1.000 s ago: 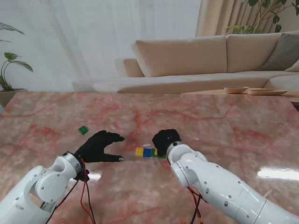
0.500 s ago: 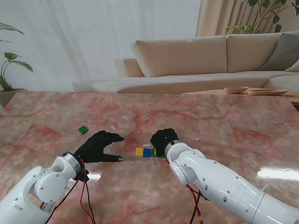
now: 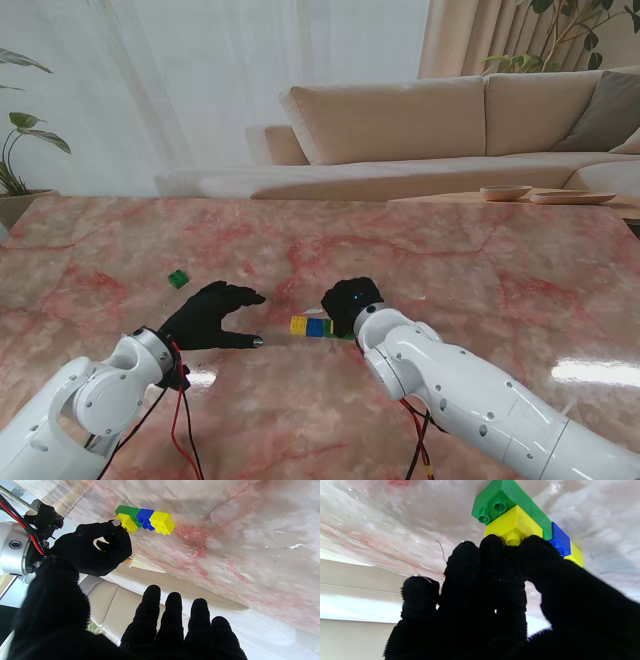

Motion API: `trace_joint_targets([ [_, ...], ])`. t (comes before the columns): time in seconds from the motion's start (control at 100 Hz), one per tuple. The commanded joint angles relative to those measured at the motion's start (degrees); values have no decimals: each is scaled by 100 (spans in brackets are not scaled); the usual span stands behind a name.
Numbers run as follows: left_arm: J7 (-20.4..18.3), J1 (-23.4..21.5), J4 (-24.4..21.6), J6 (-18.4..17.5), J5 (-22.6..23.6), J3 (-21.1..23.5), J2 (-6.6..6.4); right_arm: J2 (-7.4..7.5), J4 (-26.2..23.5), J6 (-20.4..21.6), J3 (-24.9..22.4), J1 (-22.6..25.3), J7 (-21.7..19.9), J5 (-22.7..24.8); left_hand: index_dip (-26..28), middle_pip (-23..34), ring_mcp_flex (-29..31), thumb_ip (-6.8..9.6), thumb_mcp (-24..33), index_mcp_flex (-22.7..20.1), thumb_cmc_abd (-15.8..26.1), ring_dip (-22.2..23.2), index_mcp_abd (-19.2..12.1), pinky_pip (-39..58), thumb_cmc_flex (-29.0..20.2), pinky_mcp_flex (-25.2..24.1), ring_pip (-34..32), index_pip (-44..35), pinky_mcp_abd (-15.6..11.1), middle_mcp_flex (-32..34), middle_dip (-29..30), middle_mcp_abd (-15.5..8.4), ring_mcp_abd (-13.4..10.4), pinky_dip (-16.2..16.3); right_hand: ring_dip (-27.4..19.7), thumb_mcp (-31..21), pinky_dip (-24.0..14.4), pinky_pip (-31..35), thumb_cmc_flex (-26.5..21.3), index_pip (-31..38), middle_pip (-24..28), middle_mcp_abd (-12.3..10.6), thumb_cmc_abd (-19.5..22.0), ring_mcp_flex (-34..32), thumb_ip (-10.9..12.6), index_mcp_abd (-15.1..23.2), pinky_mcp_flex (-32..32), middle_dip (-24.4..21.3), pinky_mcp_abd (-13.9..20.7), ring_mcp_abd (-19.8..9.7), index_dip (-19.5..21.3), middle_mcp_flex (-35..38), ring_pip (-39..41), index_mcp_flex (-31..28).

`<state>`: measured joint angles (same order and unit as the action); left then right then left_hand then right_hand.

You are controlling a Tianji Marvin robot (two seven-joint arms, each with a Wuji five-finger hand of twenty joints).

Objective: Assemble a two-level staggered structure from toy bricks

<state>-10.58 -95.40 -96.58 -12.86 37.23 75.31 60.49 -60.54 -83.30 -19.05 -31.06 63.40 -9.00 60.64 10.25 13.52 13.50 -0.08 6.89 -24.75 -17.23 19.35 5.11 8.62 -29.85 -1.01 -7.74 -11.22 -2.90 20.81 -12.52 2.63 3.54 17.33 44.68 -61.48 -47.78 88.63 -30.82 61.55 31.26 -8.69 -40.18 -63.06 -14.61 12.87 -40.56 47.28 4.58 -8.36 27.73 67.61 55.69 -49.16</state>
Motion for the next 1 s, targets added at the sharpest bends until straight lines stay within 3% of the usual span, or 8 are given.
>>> trace_joint_targets([
  [0.0, 1, -12, 5, 2, -4, -27, -3, 14, 178, 71, 42, 248, 47, 23, -50, -126, -211, 33, 231, 5, 230, -64, 32, -222, 71, -24, 166, 61, -263, -213, 74, -32, -290, 41, 36, -126, -116, 31, -64, -945, -276, -91, 74, 201, -172, 419, 39, -148, 94, -146, -465, -23, -46, -19],
  [0.24, 11, -17, -9, 1, 16, -18, -2, -29, 191, 312, -258, 425, 661, 277, -51, -129, -218, 30, 243, 7, 222, -66, 37, -231, 69, -25, 171, 63, -261, -223, 75, -29, -290, 45, -11, -124, -103, -118, 47, -1050, -379, -150, 98, 380, -178, 428, 172, -171, 157, -228, -429, -259, -193, 256],
  [0.65, 51, -4, 7, -24, 13, -11, 5, 16, -649, 657, -1180, 1145, 817, 796, -53, -127, -215, 17, 268, 1, 188, -66, 42, -240, 61, -22, 166, 65, -263, -218, 76, -27, -284, 53, -118, 24, -74, -514, 490, -1245, -290, -150, 235, 738, -53, 310, 481, -326, 187, -232, -287, -760, -457, 642],
  [0.75, 52, 16, 23, -30, -2, -18, 6, 14, -983, 785, -1589, 1463, 755, 743, -53, -126, -217, 12, 275, 1, 186, -66, 36, -237, 62, -21, 165, 64, -262, -216, 75, -27, -283, 57, -391, 619, 150, -1625, 895, -2347, -214, -125, 803, 1365, 267, -42, 1202, -1089, -109, -90, 383, -1378, -1154, 707],
  [0.8, 47, 26, 31, -28, -22, -21, 7, 18, -1140, 900, -1800, 1622, 668, 673, -53, -125, -212, 10, 278, 2, 189, -65, 40, -236, 65, -21, 163, 63, -262, -216, 74, -31, -288, 59, -731, 863, 378, -2515, 1172, -3108, -398, -81, 1036, 1789, 790, -314, 1696, -1241, -288, 9, 746, -1801, -1810, 858],
  [0.91, 57, 65, 65, -10, -84, -45, 15, 14, -1338, 1168, -2174, 1894, 617, 427, -52, -122, -209, 5, 287, -1, 172, -64, 41, -224, 59, -15, 161, 59, -257, -212, 73, -34, -286, 68, -1173, 1801, 608, -3822, 1305, -3834, -666, 54, 1209, 2551, 914, -700, 2348, -1519, -374, 93, 869, -2760, -2645, 1607],
  [0.99, 53, 111, 110, 20, -122, -83, 18, 17, -1392, 1274, -2353, 2019, 575, 327, -51, -119, -206, 2, 292, 3, 164, -62, 33, -218, 59, -17, 158, 55, -257, -213, 71, -30, -292, 73, -1199, 2342, 514, -4105, 1439, -4170, -760, 143, 1186, 2918, 965, -933, 2519, -1640, -341, 91, 821, -3360, -2723, 2048],
])
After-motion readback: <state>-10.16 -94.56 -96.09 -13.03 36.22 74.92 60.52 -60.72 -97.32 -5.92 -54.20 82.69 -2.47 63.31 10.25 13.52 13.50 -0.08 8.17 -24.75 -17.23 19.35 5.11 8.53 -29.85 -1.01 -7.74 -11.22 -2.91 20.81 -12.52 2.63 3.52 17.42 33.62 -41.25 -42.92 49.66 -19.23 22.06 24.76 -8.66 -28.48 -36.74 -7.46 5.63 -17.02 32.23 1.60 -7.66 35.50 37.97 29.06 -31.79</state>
